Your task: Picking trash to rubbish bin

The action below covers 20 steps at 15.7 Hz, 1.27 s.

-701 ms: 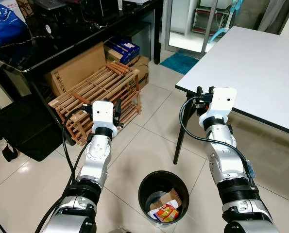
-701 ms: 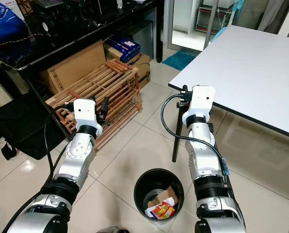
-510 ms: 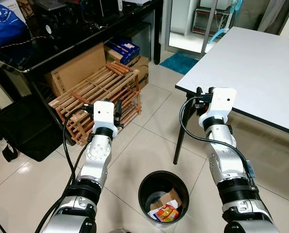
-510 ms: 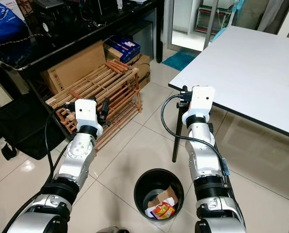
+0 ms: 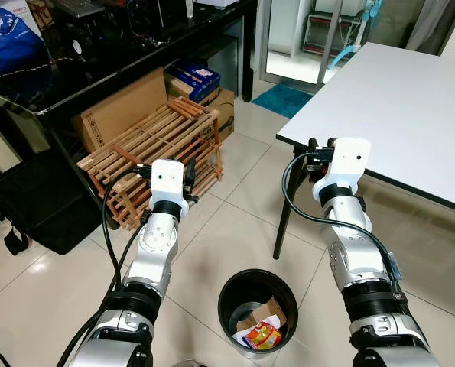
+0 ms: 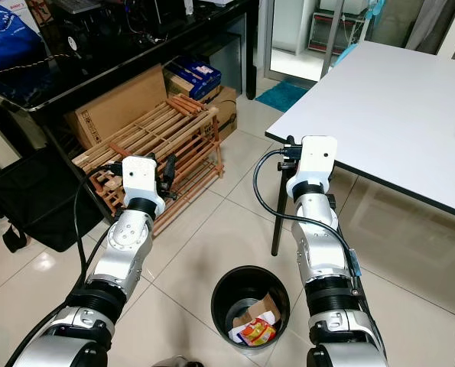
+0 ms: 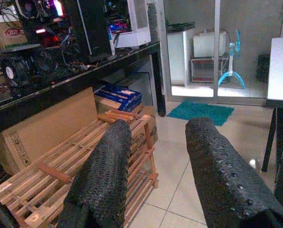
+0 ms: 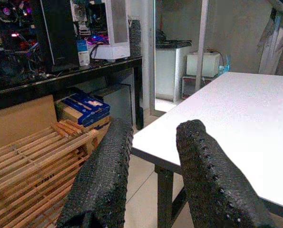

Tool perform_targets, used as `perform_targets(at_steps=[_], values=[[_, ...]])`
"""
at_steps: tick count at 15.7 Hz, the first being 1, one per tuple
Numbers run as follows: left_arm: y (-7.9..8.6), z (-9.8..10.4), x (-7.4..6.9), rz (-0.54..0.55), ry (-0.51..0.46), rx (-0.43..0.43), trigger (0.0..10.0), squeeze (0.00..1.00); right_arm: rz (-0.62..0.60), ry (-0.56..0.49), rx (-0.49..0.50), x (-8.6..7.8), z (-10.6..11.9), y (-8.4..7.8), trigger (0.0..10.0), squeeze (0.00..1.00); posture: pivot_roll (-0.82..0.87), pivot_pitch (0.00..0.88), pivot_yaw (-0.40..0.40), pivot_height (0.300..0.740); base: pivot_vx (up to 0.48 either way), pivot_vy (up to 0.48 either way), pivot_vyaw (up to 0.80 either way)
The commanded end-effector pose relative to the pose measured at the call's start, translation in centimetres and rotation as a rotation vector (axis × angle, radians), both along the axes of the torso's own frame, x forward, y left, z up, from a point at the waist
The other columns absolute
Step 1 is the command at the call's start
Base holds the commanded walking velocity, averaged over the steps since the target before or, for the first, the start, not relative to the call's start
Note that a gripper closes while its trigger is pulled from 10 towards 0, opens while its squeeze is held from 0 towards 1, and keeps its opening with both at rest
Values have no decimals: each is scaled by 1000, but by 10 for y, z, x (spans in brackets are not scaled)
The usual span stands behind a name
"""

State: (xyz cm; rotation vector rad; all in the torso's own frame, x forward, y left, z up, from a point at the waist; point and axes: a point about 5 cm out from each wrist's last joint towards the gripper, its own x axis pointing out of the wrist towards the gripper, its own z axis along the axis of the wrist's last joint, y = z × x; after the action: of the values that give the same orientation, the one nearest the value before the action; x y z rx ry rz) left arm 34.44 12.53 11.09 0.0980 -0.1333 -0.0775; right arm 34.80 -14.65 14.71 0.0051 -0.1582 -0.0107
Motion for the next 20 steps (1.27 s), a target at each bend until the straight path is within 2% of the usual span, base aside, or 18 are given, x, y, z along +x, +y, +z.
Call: perform_targets(at_steps=[1, 2, 8, 10, 20], values=[[2, -2, 0, 11, 14, 14, 10000, 0, 19, 8, 16, 1, 1, 4, 10000, 0, -3, 0, 99, 740, 0, -255, -800], [2, -2, 0, 11, 17, 15, 10000, 0, 23, 8, 16, 1, 1, 4, 10000, 0, -3, 0, 99, 740, 0, -259, -800], [1, -3, -1, 4, 25, 13, 10000, 0, 21, 11, 16, 0, -1, 4, 10000, 0, -7, 0, 99, 740, 0, -303, 0], [0, -4, -1, -3, 27, 13, 10000, 0, 21, 20, 17, 0, -1, 3, 10000, 0, -9, 0, 100, 740, 0, -352, -800], [0, -3, -1, -8, 27, 11, 10000, 0, 23, 13, 22, 1, 1, 3, 10000, 0, -6, 0, 95, 740, 0, -352, 0]])
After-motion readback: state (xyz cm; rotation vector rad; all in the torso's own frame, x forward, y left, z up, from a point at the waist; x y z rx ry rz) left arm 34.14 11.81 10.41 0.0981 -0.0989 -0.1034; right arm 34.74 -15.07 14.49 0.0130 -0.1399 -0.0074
